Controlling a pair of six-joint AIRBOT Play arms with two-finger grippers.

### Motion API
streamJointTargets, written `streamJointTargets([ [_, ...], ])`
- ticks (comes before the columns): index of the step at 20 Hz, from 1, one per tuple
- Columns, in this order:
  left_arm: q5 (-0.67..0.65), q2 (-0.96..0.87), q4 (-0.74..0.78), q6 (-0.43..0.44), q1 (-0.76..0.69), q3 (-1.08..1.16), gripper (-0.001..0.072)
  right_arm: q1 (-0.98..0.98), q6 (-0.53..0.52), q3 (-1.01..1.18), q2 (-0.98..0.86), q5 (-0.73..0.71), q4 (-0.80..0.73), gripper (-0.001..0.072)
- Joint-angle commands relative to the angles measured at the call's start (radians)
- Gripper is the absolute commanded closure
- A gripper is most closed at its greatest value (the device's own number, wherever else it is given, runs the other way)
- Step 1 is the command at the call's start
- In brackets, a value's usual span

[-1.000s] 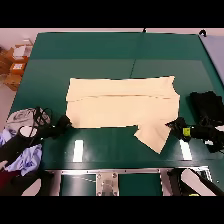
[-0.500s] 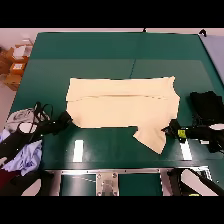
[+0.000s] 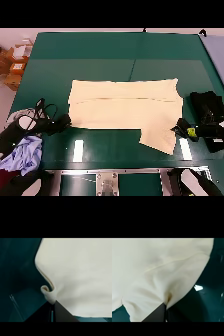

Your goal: Fold the shirts.

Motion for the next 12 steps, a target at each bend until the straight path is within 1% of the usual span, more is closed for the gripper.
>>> streamJointTargets([
  [1, -0.061, 0.001, 0.043, -0.033, 0.0, 0.018, 0.0681, -0.001, 0.018, 0.006, 0.014, 0.023, -0.026, 0.0697],
  [3, -0.105, 0.001, 0.018, 0.004, 0.0, 0.018, 0.0681, -0.001, 0.018, 0.006, 0.015, 0.051, -0.027, 0.0697],
  [6, -0.185, 0.001, 0.02, 0.017, 0.0, 0.062, 0.0681, -0.001, 0.019, 0.055, 0.016, 0.094, -0.026, 0.0697],
  [10, -0.32, -0.008, 0.077, 0.016, 0.0, 0.332, 0.0682, 0.0, 0.057, 0.309, 0.005, 0.189, -0.005, 0.0697],
  [12, -0.316, -0.031, 0.112, 0.016, 0.0, 0.468, 0.0682, 0.0, 0.059, 0.423, -0.042, 0.188, 0.048, 0.0697],
])
